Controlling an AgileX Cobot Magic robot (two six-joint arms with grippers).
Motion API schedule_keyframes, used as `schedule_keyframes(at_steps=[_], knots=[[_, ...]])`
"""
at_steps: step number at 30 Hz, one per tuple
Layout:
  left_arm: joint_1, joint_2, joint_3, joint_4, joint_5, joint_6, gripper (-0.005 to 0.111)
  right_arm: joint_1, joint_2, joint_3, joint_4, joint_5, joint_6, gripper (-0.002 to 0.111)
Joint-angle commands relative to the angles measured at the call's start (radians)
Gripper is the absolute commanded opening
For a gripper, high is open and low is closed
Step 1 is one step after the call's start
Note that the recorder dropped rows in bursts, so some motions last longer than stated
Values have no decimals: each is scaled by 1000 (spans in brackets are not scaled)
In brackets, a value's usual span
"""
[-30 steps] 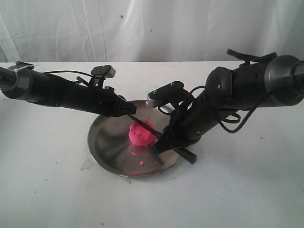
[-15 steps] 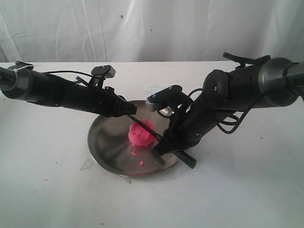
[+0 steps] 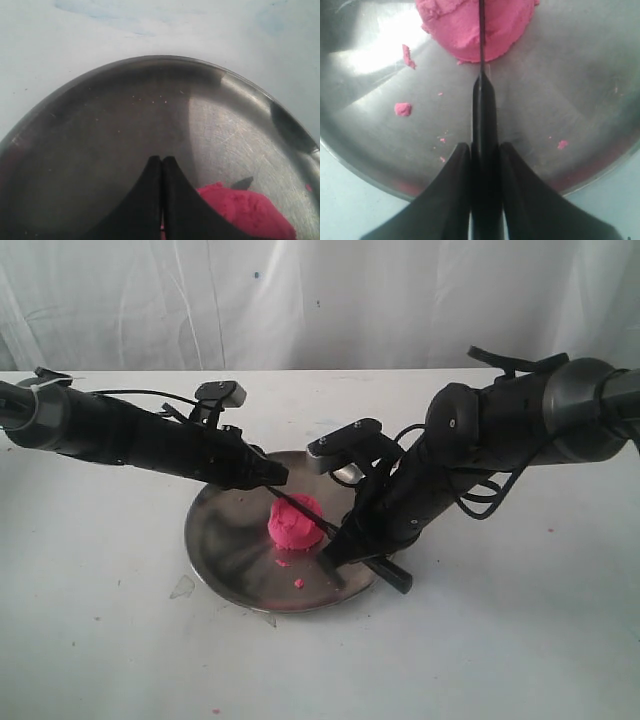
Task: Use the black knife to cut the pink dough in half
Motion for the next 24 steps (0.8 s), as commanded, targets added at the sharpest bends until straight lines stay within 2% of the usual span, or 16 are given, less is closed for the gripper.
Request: schedule_keyframes(at_steps=[1, 7, 24], knots=[[-5, -55, 4, 34, 9, -2, 0, 3, 12, -1, 0, 1, -13, 0], [-5, -82, 4, 38, 11, -1, 0, 3, 22, -1, 0, 1, -13, 0], [-5, -10, 6, 47, 45, -5, 0, 3, 22, -1, 0, 1, -13, 0]])
